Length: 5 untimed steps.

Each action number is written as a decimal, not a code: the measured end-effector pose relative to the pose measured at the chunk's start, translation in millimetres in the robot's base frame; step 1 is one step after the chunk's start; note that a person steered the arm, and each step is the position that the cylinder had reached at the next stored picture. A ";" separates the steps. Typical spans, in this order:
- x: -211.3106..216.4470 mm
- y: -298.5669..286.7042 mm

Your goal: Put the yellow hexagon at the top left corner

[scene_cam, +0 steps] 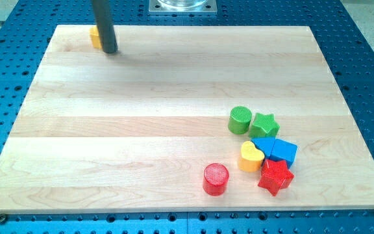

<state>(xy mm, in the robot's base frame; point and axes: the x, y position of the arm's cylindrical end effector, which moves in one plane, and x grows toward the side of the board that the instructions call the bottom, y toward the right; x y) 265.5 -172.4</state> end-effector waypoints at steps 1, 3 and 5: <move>-25.4 -7.9; -44.2 -36.3; 33.6 97.0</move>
<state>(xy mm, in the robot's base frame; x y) 299.1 -75.4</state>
